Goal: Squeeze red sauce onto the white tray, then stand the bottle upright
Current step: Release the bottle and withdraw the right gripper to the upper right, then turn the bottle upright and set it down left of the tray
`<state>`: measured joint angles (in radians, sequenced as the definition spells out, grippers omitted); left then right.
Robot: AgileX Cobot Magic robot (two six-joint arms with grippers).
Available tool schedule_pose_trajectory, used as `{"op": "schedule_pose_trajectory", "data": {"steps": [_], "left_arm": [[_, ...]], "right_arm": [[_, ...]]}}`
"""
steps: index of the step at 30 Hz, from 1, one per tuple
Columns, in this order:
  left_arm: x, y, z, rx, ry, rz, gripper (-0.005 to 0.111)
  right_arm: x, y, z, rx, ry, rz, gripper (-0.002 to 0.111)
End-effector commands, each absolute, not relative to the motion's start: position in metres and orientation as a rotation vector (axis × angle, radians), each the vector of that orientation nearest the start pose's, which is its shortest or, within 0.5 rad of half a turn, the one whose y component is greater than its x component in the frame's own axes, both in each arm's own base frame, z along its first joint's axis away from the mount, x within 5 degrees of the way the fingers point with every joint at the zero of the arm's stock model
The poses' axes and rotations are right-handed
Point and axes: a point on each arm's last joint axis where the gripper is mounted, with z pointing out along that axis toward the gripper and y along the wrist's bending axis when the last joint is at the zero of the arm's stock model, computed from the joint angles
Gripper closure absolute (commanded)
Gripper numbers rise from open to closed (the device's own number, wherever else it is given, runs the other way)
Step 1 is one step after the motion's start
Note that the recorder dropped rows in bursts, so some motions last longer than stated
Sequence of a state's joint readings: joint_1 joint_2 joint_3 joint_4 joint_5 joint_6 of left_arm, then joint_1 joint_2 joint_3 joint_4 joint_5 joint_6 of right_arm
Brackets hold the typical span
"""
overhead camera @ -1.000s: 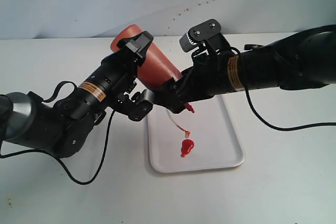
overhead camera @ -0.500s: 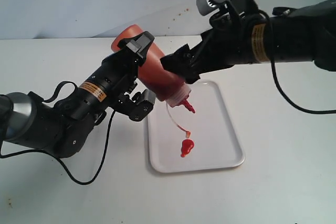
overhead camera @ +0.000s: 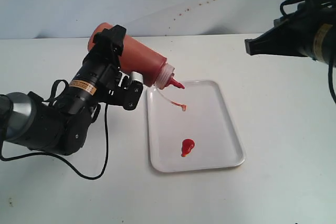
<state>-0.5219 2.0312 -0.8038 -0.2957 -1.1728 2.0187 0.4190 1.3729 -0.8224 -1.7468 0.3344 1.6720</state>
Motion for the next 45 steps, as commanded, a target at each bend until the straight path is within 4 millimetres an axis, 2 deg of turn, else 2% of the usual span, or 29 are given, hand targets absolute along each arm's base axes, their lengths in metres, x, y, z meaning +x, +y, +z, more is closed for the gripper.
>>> {"op": "schedule_pose_trajectory", "data": {"steps": [1, 6, 11, 12, 14, 17, 21, 25, 35, 39, 45], "left_arm": [[0.335, -0.16, 0.153, 1.355, 0.905, 1.239, 0.107], [0.332, -0.154, 0.161, 1.253, 1.001, 1.181, 0.107], [0.308, -0.14, 0.173, 1.167, 1.077, 1.058, 0.107], [0.3, -0.135, 0.174, 1.066, 1.165, 0.937, 0.107], [0.282, -0.127, 0.166, 0.999, 1.255, 0.771, 0.107], [0.267, -0.119, 0.154, 0.954, 1.351, 0.663, 0.107], [0.252, -0.11, 0.142, 0.887, 1.461, 0.537, 0.107], [0.241, -0.109, 0.135, 0.886, 1.495, 0.444, 0.107], [0.239, -0.115, 0.134, 0.842, 1.508, 0.303, 0.107], [0.239, -0.115, 0.134, 0.831, 1.513, 0.284, 0.107], [0.245, -0.104, 0.136, 0.742, 1.542, 0.167, 0.107]], "right_arm": [[0.28, 0.086, 0.279, -0.201, 1.934, -0.141, 0.108], [0.285, 0.067, 0.279, -0.103, 1.944, -0.158, 0.108], [0.292, 0.037, 0.275, 0.058, 1.984, -0.071, 0.108], [0.293, 0.034, 0.275, 0.09, 1.985, -0.055, 0.108], [0.292, 0.039, 0.274, 0.058, 2.0, -0.002, 0.108], [0.291, 0.049, 0.272, -0.008, 2.029, 0.104, 0.108], [0.289, 0.056, 0.27, -0.058, 2.048, 0.183, 0.108], [0.287, 0.063, 0.269, -0.149, 2.059, 0.23, 0.108], [0.288, 0.066, 0.265, -0.218, 2.071, 0.23, 0.108], [0.296, 0.067, 0.247, -0.225, 2.131, 0.224, 0.108], [0.307, 0.067, 0.219, -0.264, 2.21, 0.157, 0.108]]}}
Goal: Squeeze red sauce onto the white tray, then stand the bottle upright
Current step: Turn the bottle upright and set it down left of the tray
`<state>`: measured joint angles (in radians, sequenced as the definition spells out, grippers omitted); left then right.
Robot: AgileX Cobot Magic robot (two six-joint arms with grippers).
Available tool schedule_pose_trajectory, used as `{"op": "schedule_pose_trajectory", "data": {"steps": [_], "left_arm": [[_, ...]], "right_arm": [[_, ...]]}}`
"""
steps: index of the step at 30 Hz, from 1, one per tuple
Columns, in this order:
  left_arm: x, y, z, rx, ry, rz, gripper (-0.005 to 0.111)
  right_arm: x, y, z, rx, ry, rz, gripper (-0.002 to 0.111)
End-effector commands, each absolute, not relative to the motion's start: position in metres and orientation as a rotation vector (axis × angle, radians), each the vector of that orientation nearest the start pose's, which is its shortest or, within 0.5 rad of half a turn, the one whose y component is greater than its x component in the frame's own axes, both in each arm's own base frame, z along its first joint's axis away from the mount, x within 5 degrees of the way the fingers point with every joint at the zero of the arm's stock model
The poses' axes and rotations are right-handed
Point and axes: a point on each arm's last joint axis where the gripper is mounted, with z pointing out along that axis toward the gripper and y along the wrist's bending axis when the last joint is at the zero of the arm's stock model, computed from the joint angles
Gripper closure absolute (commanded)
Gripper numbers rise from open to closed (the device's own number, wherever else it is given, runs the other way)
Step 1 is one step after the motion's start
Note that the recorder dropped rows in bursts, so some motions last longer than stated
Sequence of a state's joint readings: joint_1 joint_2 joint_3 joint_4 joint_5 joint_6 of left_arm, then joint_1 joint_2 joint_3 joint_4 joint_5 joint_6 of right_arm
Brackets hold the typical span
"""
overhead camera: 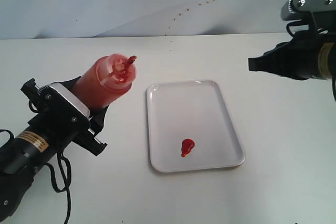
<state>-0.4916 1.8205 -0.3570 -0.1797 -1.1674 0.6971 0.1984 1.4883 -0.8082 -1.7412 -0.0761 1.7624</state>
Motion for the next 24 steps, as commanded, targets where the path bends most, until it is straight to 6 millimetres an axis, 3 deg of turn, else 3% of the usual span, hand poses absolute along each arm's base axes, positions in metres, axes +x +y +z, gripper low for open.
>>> {"op": "schedule_pose_trajectory", "data": {"steps": [1, 6, 11, 19, 24], "left_arm": [[0.246, -0.102, 0.136, 0.733, 1.545, 0.149, 0.107], [0.249, -0.094, 0.136, 0.709, 1.554, -0.006, 0.107], [0.252, -0.078, 0.138, 0.654, 1.578, -0.119, 0.107], [0.256, -0.058, 0.138, 0.601, 1.615, -0.278, 0.107], [0.256, -0.061, 0.14, 0.685, 1.582, -0.349, 0.107]], "right_arm": [[0.309, 0.067, 0.216, -0.263, 2.219, 0.155, 0.108], [0.315, 0.07, 0.215, -0.289, 2.219, 0.172, 0.108], [0.313, 0.086, 0.219, -0.563, 2.166, 0.281, 0.108], [0.306, 0.113, 0.239, -0.628, 1.911, 0.668, 0.108], [0.298, 0.123, 0.247, -0.768, 1.765, 0.787, 0.108]]}}
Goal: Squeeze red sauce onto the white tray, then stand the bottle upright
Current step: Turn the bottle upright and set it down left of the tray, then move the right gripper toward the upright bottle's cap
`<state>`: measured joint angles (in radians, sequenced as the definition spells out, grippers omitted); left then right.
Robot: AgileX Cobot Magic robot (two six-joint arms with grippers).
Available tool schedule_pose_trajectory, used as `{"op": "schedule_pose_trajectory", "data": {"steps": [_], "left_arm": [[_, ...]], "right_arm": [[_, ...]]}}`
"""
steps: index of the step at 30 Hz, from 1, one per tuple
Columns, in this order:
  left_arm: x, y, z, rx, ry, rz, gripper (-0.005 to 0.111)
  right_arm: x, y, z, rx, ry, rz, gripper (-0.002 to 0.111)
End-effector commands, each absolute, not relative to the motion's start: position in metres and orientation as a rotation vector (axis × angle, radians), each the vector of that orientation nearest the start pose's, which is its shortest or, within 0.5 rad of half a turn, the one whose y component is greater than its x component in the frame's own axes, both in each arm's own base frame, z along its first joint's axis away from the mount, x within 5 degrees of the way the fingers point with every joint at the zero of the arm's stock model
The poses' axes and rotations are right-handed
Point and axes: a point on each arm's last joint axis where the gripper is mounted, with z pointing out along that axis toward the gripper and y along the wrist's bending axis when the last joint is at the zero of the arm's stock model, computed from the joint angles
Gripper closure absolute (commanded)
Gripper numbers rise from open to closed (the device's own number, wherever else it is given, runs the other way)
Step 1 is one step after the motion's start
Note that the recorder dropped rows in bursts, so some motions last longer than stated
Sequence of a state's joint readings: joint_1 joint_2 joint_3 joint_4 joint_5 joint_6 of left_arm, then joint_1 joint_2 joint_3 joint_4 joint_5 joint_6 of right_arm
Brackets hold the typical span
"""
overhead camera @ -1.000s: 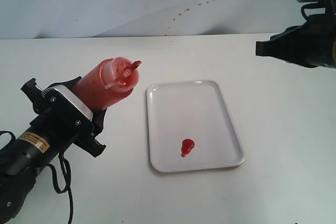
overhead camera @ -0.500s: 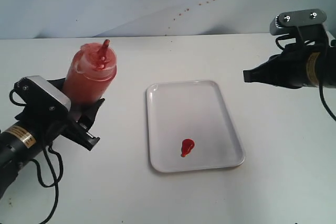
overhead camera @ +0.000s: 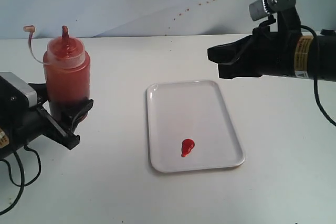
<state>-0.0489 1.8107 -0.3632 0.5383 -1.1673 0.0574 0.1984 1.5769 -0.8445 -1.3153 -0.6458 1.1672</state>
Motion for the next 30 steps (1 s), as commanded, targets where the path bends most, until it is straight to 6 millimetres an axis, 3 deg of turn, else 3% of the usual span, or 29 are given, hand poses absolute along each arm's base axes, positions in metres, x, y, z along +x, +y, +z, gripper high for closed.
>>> {"op": "schedule_pose_trajectory", "data": {"steps": [1, 5, 9, 13, 16, 22, 23, 30], "left_arm": [[0.256, -0.064, 0.141, 0.725, 1.565, -0.369, 0.107], [0.257, -0.072, 0.143, 0.84, 1.514, -0.44, 0.107], [0.261, -0.073, 0.138, 0.836, 1.533, -0.464, 0.107], [0.265, -0.072, 0.129, 0.812, 1.566, -0.47, 0.107], [0.268, -0.072, 0.124, 0.798, 1.588, -0.492, 0.107], [0.276, -0.076, 0.119, 0.766, 1.626, -0.604, 0.107], [0.277, -0.077, 0.119, 0.764, 1.627, -0.62, 0.107], [0.274, -0.08, 0.119, 0.804, 1.625, -0.665, 0.107]], "right_arm": [[0.297, 0.124, 0.248, -0.78, 1.752, 0.8, 0.108], [0.295, 0.126, 0.248, -0.802, 1.736, 0.823, 0.108], [0.286, 0.13, 0.243, -0.979, 1.714, 0.834, 0.108], [0.285, 0.14, 0.233, -1.024, 1.711, 0.877, 0.104], [0.285, 0.15, 0.218, -1.082, 1.722, 0.875, 0.085], [0.285, 0.175, 0.188, -1.184, 1.728, 0.819, 0.008], [0.284, 0.179, 0.187, -1.193, 1.713, 0.816, 0.003], [0.283, 0.2, 0.193, -1.125, 1.6, 0.786, 0.005]]}}
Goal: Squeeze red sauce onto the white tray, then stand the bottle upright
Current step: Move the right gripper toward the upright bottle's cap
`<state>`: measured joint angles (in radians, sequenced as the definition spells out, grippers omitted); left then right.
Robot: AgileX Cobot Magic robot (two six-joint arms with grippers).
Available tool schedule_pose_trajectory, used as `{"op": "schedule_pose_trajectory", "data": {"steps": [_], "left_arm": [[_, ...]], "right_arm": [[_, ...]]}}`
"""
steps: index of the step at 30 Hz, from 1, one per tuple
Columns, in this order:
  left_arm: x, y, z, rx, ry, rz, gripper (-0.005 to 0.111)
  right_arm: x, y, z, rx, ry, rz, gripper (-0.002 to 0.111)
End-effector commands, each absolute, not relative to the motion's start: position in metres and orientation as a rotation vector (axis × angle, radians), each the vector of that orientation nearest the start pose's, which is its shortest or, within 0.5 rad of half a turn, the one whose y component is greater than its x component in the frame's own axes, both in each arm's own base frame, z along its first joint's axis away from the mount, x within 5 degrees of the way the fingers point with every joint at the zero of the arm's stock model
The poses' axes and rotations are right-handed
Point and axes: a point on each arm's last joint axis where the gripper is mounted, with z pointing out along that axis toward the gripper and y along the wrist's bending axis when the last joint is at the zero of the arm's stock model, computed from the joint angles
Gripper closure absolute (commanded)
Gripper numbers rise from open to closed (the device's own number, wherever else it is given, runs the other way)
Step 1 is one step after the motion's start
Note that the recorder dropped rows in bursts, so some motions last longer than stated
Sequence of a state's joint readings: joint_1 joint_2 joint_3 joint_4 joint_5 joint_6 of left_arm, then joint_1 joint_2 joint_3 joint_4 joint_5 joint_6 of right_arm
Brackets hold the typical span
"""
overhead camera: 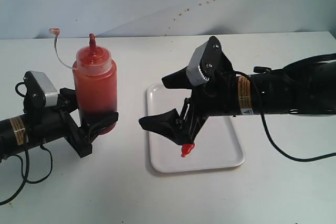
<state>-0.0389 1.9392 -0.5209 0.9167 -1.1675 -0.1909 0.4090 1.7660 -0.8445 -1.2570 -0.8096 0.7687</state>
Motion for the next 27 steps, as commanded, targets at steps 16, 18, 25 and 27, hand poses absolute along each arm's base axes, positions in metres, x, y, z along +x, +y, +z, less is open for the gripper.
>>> {"op": "schedule_pose_trajectory", "data": {"steps": [16, 18, 25, 27], "left_arm": [[0.274, -0.08, 0.119, 0.799, 1.627, -0.668, 0.107], [0.275, -0.079, 0.119, 0.785, 1.63, -0.661, 0.107], [0.276, -0.079, 0.119, 0.788, 1.627, -0.655, 0.107], [0.276, -0.079, 0.119, 0.788, 1.627, -0.655, 0.107]], "right_arm": [[0.278, 0.249, 0.199, -0.961, 1.492, 0.732, 0.005], [0.284, 0.253, 0.191, -0.932, 1.526, 0.752, 0.005], [0.291, 0.279, 0.182, -0.931, 1.529, 0.818, 0.005], [0.291, 0.288, 0.184, -0.943, 1.507, 0.831, 0.005]]}}
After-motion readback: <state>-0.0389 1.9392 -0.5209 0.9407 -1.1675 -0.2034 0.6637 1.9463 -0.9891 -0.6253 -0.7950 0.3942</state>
